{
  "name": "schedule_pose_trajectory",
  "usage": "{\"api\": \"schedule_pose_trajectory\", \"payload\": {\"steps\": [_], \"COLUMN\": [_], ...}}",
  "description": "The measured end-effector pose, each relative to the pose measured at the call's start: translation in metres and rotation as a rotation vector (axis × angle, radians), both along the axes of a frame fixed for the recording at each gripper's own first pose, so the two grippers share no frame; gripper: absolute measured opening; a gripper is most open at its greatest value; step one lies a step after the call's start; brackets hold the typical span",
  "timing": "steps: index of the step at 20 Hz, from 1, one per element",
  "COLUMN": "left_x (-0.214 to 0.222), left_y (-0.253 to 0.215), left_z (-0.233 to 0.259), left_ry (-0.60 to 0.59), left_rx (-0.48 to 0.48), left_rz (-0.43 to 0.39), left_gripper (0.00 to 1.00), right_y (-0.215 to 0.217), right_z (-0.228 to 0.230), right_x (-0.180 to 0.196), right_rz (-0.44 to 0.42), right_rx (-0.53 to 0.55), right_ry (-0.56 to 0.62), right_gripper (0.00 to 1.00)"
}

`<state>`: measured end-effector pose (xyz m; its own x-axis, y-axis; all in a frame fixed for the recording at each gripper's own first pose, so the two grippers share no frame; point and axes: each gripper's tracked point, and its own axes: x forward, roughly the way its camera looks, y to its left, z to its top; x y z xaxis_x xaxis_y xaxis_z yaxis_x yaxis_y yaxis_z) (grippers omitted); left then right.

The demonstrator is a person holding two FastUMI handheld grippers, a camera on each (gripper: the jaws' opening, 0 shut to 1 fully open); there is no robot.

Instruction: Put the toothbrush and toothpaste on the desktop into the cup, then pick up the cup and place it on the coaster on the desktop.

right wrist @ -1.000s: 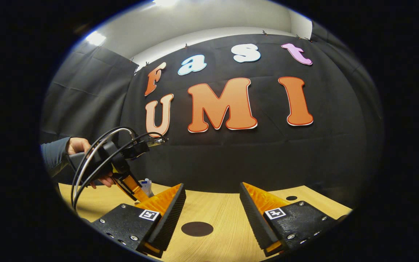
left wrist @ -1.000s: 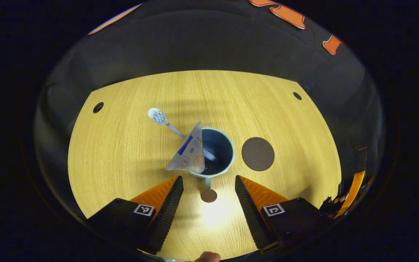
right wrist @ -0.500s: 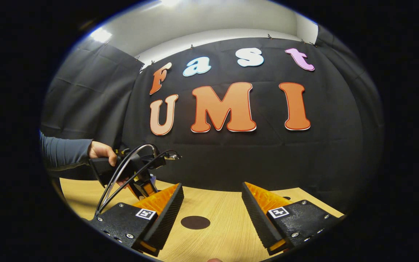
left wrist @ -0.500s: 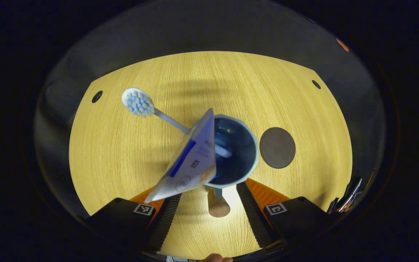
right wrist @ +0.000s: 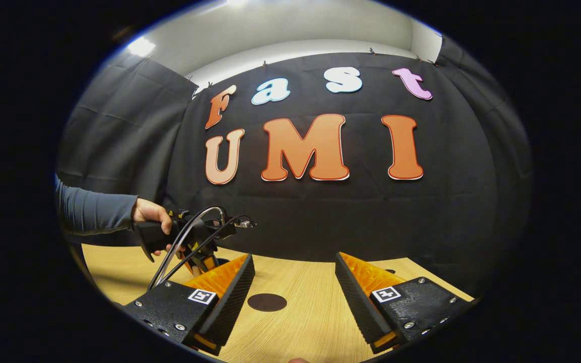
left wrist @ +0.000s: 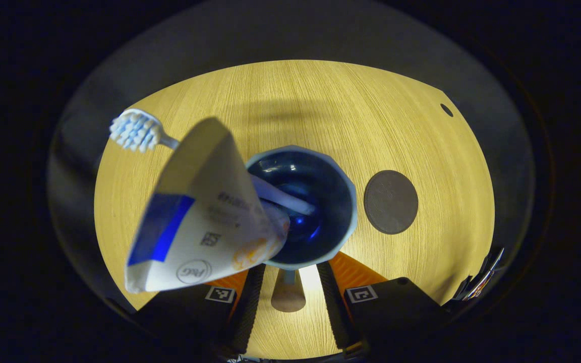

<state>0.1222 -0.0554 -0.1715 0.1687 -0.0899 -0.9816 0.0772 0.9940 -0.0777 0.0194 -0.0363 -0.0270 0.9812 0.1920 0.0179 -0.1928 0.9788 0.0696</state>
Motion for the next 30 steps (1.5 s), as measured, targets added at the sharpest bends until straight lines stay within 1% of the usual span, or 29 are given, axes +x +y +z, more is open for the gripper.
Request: {"api": "schedule_pose_trajectory", "payload": {"steps": [1,3,7,8,9,10,12,13,14,15,17,24,30], "left_x": [-0.002,0.002,0.014,0.017,0.010,0.017,0.014,0.012,0.010,0.010,0.014,0.019,0.021], "left_y": [0.001,-0.001,-0.008,-0.011,-0.012,-0.015,-0.016,-0.020,-0.024,-0.023,-0.015,-0.016,-0.019], "left_z": [-0.001,0.004,0.014,0.008,0.024,0.022,0.022,0.024,0.031,0.031,0.021,0.034,0.044], "left_ry": [0.005,-0.009,-0.032,-0.043,-0.047,-0.056,-0.080,-0.086,-0.093,-0.095,-0.099,-0.148,-0.180], "left_rx": [0.015,0.015,0.009,0.009,0.009,0.012,0.039,0.049,0.052,0.049,0.045,0.029,0.010], "left_rz": [0.025,0.037,0.030,0.026,0.024,0.018,0.012,0.008,0.011,0.011,0.009,-0.015,-0.079], "left_gripper": [0.66,0.34,0.34,0.30,0.30,0.30,0.30,0.26,0.24,0.26,0.25,0.26,0.25], "right_y": [-0.001,0.000,0.001,-0.001,-0.003,-0.004,-0.009,-0.011,-0.013,-0.016,-0.022,-0.031,-0.035], "right_z": [0.000,0.000,0.003,0.004,0.005,0.006,0.009,0.010,0.010,0.010,0.010,0.005,0.000], "right_x": [-0.001,-0.003,-0.009,-0.009,-0.010,-0.011,-0.013,-0.014,-0.015,-0.016,-0.015,-0.019,-0.025], "right_rz": [0.000,0.001,0.000,-0.002,-0.005,-0.006,-0.017,-0.020,-0.027,-0.031,-0.044,-0.073,-0.097], "right_rx": [-0.003,-0.003,-0.005,-0.004,-0.001,0.004,0.014,0.022,0.029,0.036,0.050,0.036,0.017], "right_ry": [-0.001,0.000,-0.010,-0.013,-0.014,-0.017,-0.024,-0.028,-0.029,-0.031,-0.031,-0.019,-0.008], "right_gripper": [0.96,0.96,0.96,0.96,0.96,0.96,0.96,0.96,0.96,0.96,0.96,0.96,0.96]}}
